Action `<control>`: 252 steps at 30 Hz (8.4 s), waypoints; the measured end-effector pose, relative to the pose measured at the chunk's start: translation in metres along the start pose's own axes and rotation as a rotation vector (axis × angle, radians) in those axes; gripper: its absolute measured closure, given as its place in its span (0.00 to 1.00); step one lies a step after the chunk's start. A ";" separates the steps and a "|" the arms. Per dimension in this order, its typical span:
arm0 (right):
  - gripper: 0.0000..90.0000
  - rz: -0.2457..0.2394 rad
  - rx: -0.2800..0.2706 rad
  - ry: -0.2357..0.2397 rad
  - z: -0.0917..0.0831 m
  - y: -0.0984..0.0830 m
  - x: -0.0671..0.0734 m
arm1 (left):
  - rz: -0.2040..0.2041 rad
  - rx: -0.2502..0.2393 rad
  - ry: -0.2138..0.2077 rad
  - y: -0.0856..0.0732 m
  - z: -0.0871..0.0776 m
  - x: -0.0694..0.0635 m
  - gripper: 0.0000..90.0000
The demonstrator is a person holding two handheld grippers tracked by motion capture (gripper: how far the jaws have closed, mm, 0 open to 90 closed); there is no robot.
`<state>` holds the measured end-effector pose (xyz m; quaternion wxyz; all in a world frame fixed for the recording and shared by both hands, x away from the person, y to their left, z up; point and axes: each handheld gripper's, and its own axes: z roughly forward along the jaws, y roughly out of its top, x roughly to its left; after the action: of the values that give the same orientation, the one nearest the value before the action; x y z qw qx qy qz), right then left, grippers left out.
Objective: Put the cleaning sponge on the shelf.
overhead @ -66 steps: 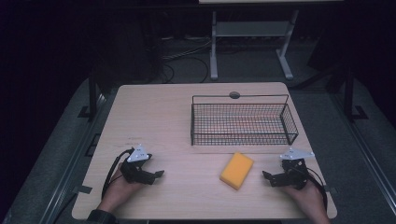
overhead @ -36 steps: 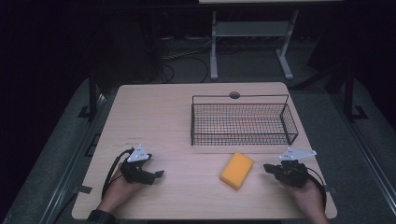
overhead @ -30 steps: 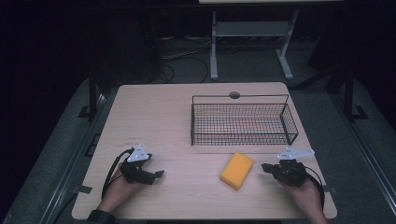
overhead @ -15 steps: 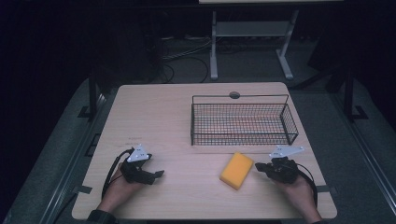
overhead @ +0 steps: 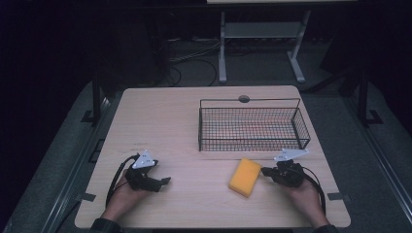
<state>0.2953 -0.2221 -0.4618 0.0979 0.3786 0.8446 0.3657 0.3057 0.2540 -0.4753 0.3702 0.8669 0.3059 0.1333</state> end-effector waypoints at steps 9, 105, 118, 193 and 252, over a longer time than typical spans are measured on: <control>0.99 0.001 0.005 -0.002 0.007 0.006 0.000 | -0.001 0.000 0.001 0.000 0.000 0.000 0.15; 0.99 -0.047 0.045 0.130 -0.001 0.020 0.049 | -0.001 0.001 0.001 0.000 0.000 0.000 0.15; 0.99 -0.010 0.041 0.106 -0.013 0.010 0.037 | -0.001 0.002 0.001 0.000 0.000 0.000 0.15; 0.08 -0.030 0.367 -0.063 0.028 0.070 0.017 | -0.003 -0.003 0.001 0.000 0.000 0.000 0.15; 0.24 -0.015 0.395 -0.031 0.011 0.072 0.014 | -0.003 -0.003 0.002 0.000 0.000 0.000 0.15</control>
<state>0.3314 -0.1743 -0.4178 0.0375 0.3899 0.9010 0.1865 0.3059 0.2535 -0.4754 0.3713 0.8658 0.3075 0.1339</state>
